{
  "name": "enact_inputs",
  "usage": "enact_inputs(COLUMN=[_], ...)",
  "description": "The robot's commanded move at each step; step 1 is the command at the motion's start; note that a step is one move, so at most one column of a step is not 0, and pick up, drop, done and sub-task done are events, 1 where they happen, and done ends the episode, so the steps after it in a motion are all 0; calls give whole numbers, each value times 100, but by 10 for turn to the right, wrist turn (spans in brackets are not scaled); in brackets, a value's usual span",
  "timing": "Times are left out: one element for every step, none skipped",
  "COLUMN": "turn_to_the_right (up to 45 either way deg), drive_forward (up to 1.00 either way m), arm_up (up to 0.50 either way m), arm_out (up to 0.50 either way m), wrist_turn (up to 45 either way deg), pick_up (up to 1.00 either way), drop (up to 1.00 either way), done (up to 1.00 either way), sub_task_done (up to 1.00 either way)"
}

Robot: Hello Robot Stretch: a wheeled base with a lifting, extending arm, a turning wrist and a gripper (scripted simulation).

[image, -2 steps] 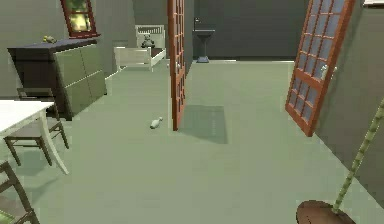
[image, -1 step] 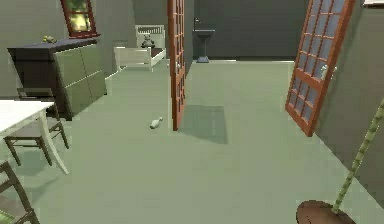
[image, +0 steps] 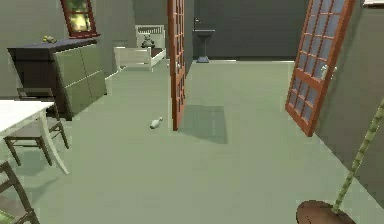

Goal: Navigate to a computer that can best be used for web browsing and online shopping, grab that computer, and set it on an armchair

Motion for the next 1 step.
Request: enact_inputs(turn_to_the_right=[0], drive_forward=[0], arm_up=[0], arm_out=[0], wrist_turn=[0], pick_up=[0], drop=[0], done=[100], sub_task_done=[0])
